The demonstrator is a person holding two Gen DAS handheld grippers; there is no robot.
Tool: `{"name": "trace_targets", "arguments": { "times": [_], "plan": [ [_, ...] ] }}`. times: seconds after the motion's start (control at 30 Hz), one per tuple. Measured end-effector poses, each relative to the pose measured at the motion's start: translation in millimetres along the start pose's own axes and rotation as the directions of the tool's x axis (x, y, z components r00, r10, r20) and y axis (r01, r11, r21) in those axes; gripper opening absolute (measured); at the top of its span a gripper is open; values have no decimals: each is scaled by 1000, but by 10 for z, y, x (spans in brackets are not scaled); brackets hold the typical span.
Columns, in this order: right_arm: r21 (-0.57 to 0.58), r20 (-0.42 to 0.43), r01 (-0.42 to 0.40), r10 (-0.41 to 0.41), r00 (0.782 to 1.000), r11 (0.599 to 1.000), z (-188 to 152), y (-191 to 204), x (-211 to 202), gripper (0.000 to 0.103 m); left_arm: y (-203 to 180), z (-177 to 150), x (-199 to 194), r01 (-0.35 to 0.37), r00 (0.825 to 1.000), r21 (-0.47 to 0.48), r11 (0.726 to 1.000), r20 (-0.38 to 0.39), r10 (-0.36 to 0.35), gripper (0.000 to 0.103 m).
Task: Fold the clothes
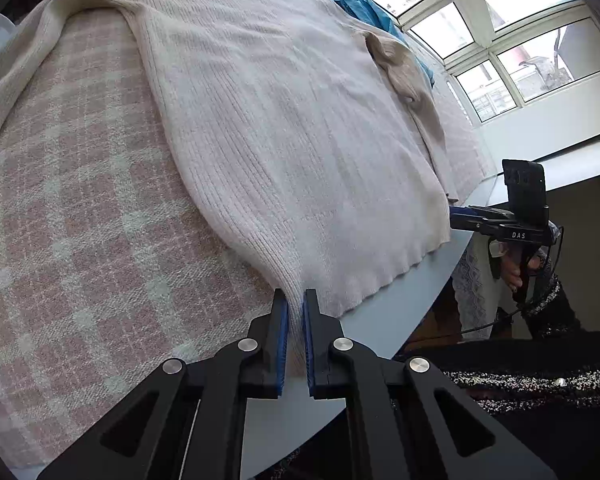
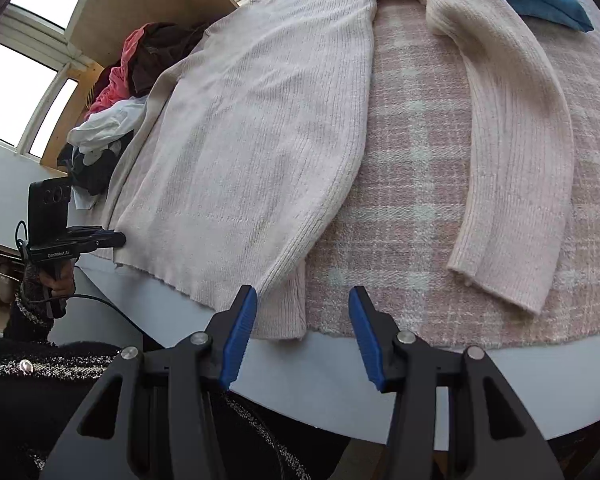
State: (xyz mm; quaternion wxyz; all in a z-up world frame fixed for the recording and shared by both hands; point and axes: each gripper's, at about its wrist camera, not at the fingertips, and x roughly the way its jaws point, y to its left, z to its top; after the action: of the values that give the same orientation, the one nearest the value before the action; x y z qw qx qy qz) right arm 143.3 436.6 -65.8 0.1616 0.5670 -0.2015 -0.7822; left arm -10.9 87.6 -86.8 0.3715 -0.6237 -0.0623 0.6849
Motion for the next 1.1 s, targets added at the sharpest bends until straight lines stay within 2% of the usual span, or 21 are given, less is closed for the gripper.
{"name": "trace_targets", "arguments": {
  "times": [0.1,0.23,0.27,0.3,0.33,0.37,0.43,0.5,0.6,0.63,0.7,0.8,0.83,0.9,0.97,1.03,1.07,1.1],
  "plan": [
    [6,39,-34,34,999,999,11,-54,-70,48,-20,31,-59,1,1000,-1,1000,19,-1,6],
    [-93,-11,-2,0,1000,996,45,96,155,45,-5,53,-43,-20,1000,2,1000,11,20,6],
    [-119,-24,-8,6,1000,993,40,142,208,35,-10,56,-37,-22,1000,2,1000,9,22,6],
    [-143,-40,1,-7,999,990,37,177,264,10,-18,58,-50,-22,1000,4,1000,11,22,6],
    [-164,-59,23,-33,998,986,37,204,322,5,-22,60,-77,-19,1000,5,1000,17,19,6],
    [-156,-70,12,-23,997,988,57,206,316,4,-25,62,-103,-15,1000,5,1000,23,15,6],
    [-88,-75,-68,61,995,994,129,171,194,4,-39,74,-174,-9,999,2,1000,39,9,6],
    [-27,-20,-169,169,985,985,208,144,-86,4,-77,81,-286,-16,998,7,1000,61,15,6],
    [60,14,-221,221,975,973,221,36,-280,4,-128,54,-466,-21,996,12,1000,91,20,6],
    [66,-9,-184,185,983,981,201,13,-254,4,-124,35,-490,-23,996,11,1000,92,22,3],
    [52,-125,-64,70,990,997,124,-5,22,8,-30,-26,-384,-33,998,-4,999,48,33,3],
    [13,-255,41,-36,966,999,98,15,201,8,119,-90,-182,-55,997,-24,998,-46,54,4],
    [-13,-262,62,-63,963,998,136,41,175,8,155,-94,-155,-73,995,-21,997,-71,72,4],
    [-79,-217,91,-106,970,993,281,123,8,9,202,-53,-240,-106,991,-8,994,-78,105,4],
    [-138,-116,133,-149,982,982,568,237,-150,10,216,77,-427,-130,991,15,991,-34,130,4],
    [-173,-11,177,-181,983,969,968,318,-234,17,242,311,-595,-191,982,46,981,27,189,9],
    [-187,33,195,-192,981,963,1182,348,-240,27,261,457,-656,-221,974,60,973,56,218,10],
    [-199,70,210,-200,977,957,1400,375,-223,35,291,599,-699,-240,969,71,968,80,234,16]
  ]
}}
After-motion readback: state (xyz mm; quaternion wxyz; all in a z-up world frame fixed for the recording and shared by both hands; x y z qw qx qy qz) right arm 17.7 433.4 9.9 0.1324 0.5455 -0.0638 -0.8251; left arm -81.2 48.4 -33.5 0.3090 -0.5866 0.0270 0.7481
